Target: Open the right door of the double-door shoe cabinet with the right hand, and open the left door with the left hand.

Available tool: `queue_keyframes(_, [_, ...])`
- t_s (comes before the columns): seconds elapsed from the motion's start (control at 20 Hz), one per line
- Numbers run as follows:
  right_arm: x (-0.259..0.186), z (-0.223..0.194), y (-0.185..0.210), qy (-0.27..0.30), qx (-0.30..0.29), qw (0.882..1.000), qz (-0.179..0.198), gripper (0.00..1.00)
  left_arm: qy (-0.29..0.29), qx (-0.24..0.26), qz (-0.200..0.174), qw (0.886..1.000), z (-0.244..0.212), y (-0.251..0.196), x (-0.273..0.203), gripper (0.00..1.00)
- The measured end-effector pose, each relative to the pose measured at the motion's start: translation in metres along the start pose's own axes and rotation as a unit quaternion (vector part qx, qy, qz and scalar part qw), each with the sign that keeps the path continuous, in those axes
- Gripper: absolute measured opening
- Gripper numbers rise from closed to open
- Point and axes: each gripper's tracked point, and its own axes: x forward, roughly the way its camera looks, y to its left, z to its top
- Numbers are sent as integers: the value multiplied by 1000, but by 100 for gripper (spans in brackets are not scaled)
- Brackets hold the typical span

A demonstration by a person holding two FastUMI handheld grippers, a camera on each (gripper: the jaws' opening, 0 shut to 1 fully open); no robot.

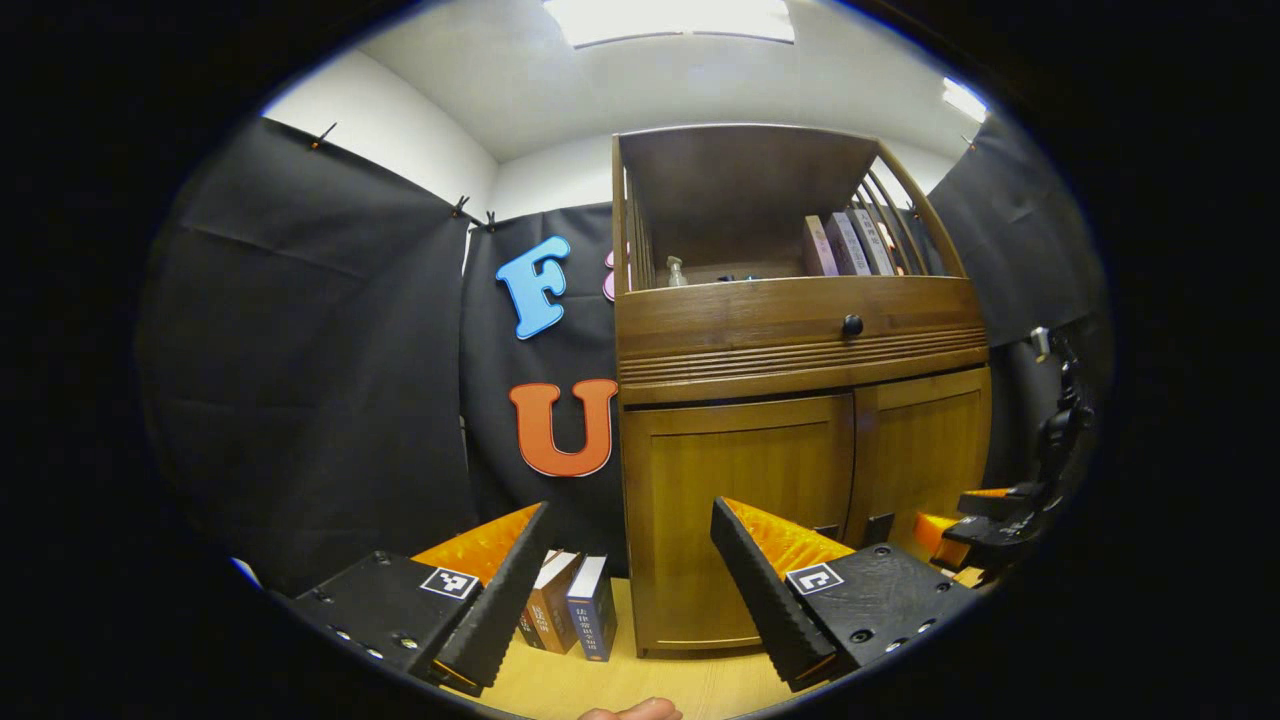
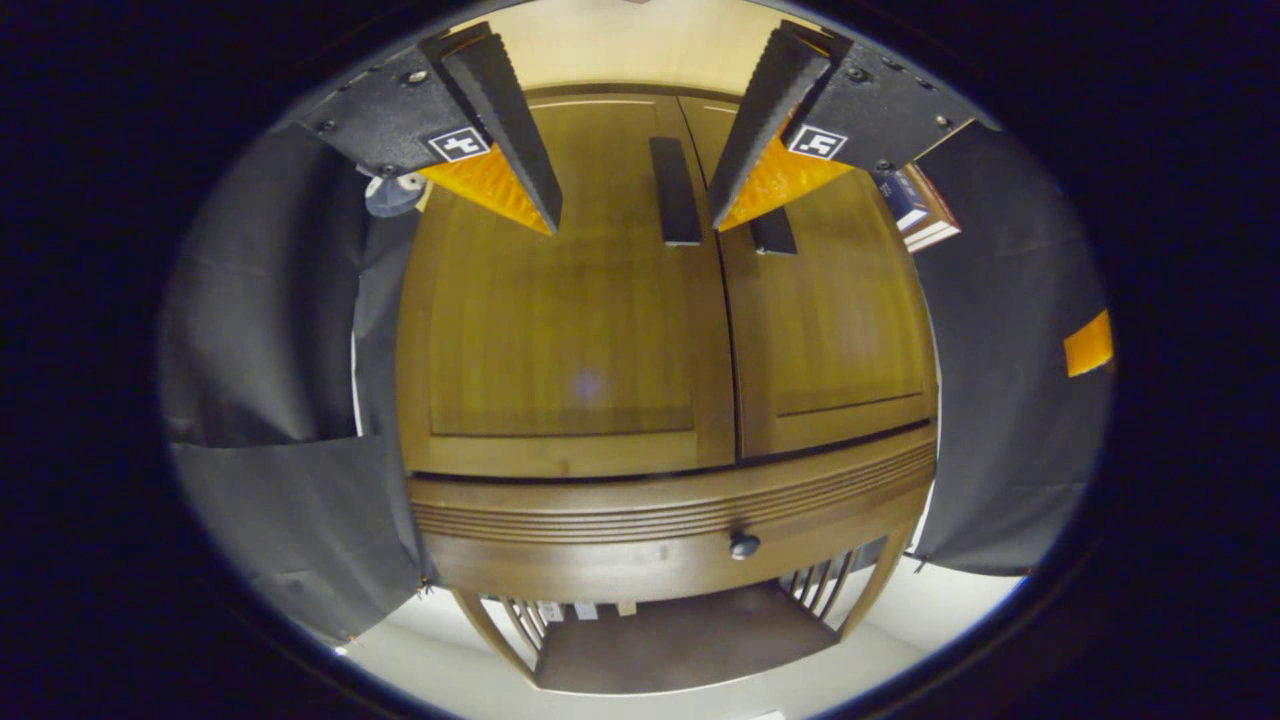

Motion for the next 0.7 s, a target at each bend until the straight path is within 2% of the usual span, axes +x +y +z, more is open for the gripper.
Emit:
queue_keyframes(0.05, [10, -4, 3, 10, -2, 1000, 2, 91, 2, -4, 0, 1000, -2, 2, 4, 96])
queue_keyframes(0.2, [33, -14, 11, 21, -2, 1000, 1, 87, 0, -7, 5, 1000, -5, 12, 9, 96])
queue_keyframes(0.25, [38, -18, 14, 21, -1, 1000, 4, 83, 1, -8, 5, 1000, -7, 14, 12, 100])
queue_keyframes(0.3, [45, -23, 18, 22, 1, 1000, 10, 81, 3, -9, 4, 1000, -9, 15, 14, 96])
queue_keyframes(0.4, [55, -39, 20, 37, 7, 999, 6, 67, 8, -9, 2, 1000, -14, 17, 18, 96])
queue_keyframes(0.45, [60, -43, 20, 42, 10, 999, 3, 59, 9, -9, 2, 1000, -16, 18, 20, 100])
queue_keyframes(0.5, [65, -46, 21, 44, 11, 999, 0, 55, 9, -9, 1, 1000, -18, 20, 21, 96])
queue_keyframes(0.55, [69, -47, 22, 42, 9, 999, -3, 51, 9, -10, 1, 1000, -19, 21, 22, 96])
queue_keyframes(0.6, [73, -47, 21, 40, 5, 999, -8, 51, 10, -11, 0, 1000, -21, 22, 23, 96])
queue_keyframes(0.65, [76, -50, 19, 43, 3, 999, -12, 53, 12, -14, -2, 1000, -23, 23, 24, 100])
queue_keyframes(0.7, [79, -50, 18, 47, 3, 999, -17, 51, 14, -16, -3, 1000, -25, 24, 26, 96])
